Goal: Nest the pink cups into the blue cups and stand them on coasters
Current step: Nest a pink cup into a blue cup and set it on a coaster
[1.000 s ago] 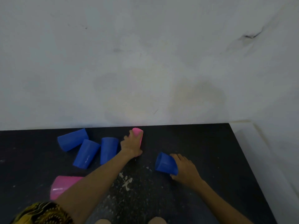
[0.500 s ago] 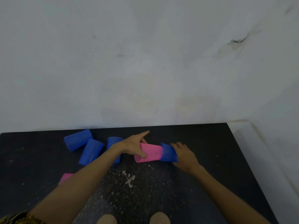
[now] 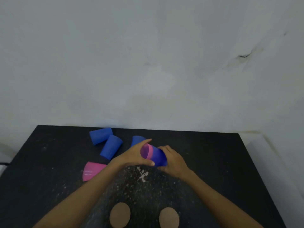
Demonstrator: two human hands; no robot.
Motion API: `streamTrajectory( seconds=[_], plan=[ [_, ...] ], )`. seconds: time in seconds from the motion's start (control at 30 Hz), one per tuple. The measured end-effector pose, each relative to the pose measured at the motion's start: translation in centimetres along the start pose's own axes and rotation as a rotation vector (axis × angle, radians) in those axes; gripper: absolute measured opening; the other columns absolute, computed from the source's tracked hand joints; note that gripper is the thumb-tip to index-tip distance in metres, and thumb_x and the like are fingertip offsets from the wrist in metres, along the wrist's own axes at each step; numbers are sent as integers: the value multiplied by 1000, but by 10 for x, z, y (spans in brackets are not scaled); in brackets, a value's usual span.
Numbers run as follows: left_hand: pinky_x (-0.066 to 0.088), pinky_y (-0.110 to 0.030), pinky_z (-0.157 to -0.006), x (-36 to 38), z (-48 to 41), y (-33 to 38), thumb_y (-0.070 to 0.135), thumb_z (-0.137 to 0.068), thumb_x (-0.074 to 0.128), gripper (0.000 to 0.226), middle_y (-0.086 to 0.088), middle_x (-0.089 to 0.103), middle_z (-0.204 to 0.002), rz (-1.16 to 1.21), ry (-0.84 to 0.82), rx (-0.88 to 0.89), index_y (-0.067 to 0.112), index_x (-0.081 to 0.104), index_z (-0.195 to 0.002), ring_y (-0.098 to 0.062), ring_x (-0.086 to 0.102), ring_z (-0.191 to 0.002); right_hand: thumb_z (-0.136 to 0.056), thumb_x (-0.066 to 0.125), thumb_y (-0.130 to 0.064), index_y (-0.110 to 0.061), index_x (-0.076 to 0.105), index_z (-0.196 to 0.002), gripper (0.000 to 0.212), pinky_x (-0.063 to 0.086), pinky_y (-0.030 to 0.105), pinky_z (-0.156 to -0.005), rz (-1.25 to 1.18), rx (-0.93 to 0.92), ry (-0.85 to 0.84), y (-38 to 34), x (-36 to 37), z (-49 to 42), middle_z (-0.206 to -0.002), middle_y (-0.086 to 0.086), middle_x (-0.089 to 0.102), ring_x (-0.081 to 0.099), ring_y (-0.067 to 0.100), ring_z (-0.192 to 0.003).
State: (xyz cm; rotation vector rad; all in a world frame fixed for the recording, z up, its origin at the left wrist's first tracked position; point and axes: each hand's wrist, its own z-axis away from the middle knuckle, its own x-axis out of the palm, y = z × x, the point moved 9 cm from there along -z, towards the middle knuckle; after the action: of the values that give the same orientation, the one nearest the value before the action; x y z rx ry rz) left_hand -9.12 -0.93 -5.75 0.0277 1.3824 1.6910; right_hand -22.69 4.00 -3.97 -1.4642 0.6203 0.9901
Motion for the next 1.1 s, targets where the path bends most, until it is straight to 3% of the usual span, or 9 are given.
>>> streamTrajectory(
  seconds=[0.13,0.3,0.37,0.5,0.8,1.1],
  plan=[
    [50,-30,-94,-23,46,-11,40,-64,83,99,1,48,-134,12,110,-7,33,26,-145,-16,53,-116,-73,77,-32,-13,41,-137,76,50,40,-90,-20,-43,-45,-41,16,-3,-133,7,50,54,25,-115],
    [43,-36,-104,-65,121,-37,29,-66,83,93,0,44,-141,-132,266,-29,25,33,-144,-17,47,-124,-74,79,-28,-15,13,-151,102,48,47,-94,56,-107,-243,-106,54,-7,-146,13,35,47,35,-126],
    [45,-38,-102,-76,153,-57,30,-61,84,90,2,47,-135,-114,275,-98,28,36,-137,-17,50,-120,-75,78,-31,-19,8,-152,105,47,49,-95,89,-138,-295,-129,67,-5,-146,13,33,47,35,-126],
    [54,-36,-89,-88,202,-93,33,-54,84,78,3,52,-117,-197,324,-240,29,39,-117,-15,56,-105,-77,75,-26,-26,8,-151,100,47,48,-96,100,-145,-330,-154,86,-3,-149,12,31,49,33,-125],
    [54,-38,-87,-71,259,-162,30,-56,85,87,-2,47,-128,-358,309,-522,24,36,-128,-23,50,-113,-82,70,-29,-28,14,-150,88,51,40,-92,119,-140,-352,-164,103,3,-147,8,33,54,26,-116],
    [53,-42,-90,-59,271,-178,26,-61,83,90,-6,42,-136,-366,340,-665,20,32,-135,-30,45,-122,-83,69,-28,-27,16,-150,85,47,44,-102,115,-69,-363,-135,93,11,-151,7,29,48,26,-127]
  ],
)
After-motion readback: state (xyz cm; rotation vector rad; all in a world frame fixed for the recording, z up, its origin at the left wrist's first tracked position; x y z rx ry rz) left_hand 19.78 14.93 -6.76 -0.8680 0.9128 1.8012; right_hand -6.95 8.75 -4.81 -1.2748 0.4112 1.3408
